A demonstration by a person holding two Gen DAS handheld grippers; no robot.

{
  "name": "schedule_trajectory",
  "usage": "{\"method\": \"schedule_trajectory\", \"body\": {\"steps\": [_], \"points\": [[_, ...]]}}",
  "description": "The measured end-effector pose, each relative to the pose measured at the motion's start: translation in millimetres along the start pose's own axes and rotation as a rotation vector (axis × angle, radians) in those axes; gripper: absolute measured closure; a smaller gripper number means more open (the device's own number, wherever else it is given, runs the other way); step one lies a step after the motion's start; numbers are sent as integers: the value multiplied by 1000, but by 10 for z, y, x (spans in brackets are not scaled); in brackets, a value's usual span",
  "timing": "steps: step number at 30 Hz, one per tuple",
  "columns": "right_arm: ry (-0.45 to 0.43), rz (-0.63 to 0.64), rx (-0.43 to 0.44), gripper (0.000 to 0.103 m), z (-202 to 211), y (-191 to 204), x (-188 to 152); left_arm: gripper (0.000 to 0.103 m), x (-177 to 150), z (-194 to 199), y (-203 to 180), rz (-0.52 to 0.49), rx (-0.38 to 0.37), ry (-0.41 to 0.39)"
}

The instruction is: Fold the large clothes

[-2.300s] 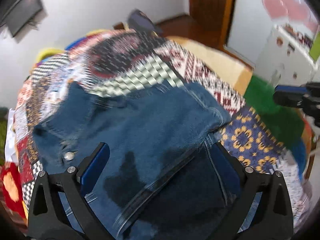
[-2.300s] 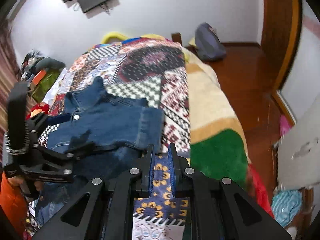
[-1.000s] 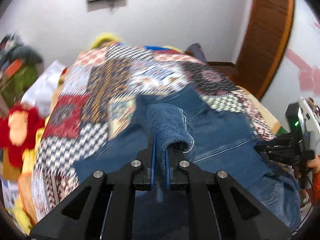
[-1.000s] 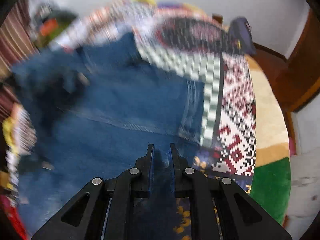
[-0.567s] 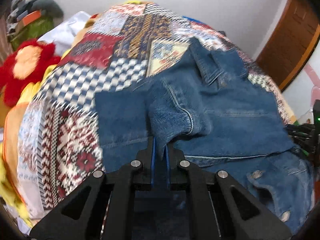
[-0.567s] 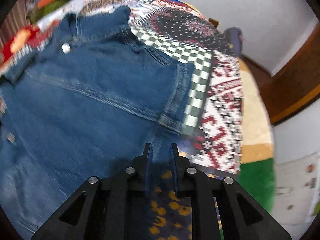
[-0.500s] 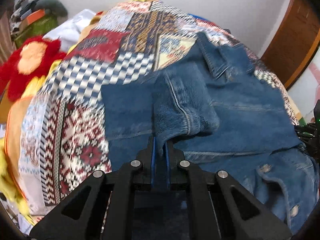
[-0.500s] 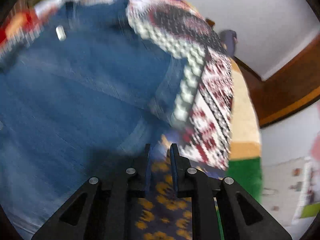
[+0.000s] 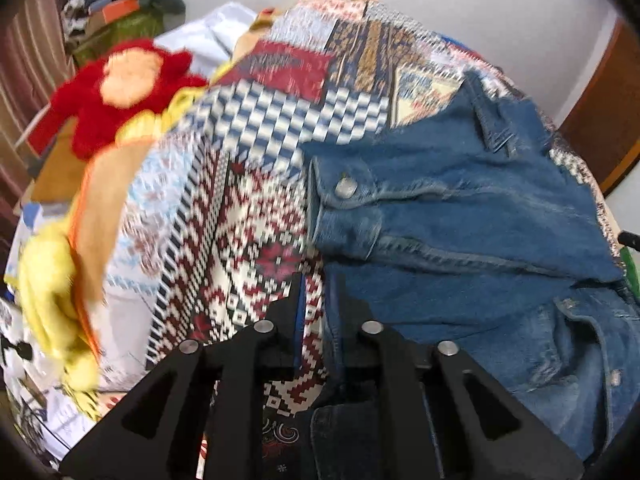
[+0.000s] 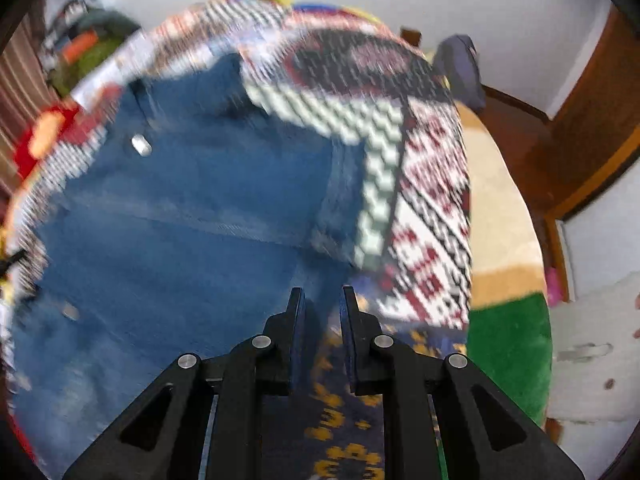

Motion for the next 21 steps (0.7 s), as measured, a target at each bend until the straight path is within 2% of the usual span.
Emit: {"method": "schedule_trajectory", "body": {"steps": [1,2,3,4,8,11,12,13,14,15,16,17,21], "points": [[-10,-2,22,90,35,51,71,68,60,42,-54,-9,-10,-16],[-13,0,30,90,44,85,97,59,114,72,-110,-20,-19,-35],[-7,10,36,90,14,144,134,45,173,78,-155,-31,-22,-54],[2,20,29,90,-25,189,146,39,230,82,-226,-49,-21,-76],[95,96,-84,90,-523,268,57,21,344,-133,-454,-106,-22,-59],[44,103,-130,90,-539,219,48,19,332,-420,-501,-130,-1,1],[41,109,-129,86,-529,212,46,19,305,-523,-489,-140,24,27],[34,111,-146,68,-514,192,44,19,261,-652,-448,-152,67,56],[25,117,-203,52,-508,149,47,18,213,-747,-400,-158,102,74],[10,126,-262,24,-508,84,41,14,175,-796,-364,-153,112,81],[-19,137,-314,16,-479,44,45,13,141,-832,-327,-136,103,84],[-32,138,-305,17,-463,6,39,13,118,-835,-283,-113,82,77],[6,42,-177,17,-449,-125,-31,12,64,-766,-83,-54,76,88]]}}
Point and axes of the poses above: each gripper's, at about its wrist camera, not at the fingertips, and z roughly against the way its jaws point, y to its left, x to its top, the point moved 7 cm from there along -z, roughly the way its jaws point, and after that the axes turned 8 degrees about -x, right-handed, at the moved point
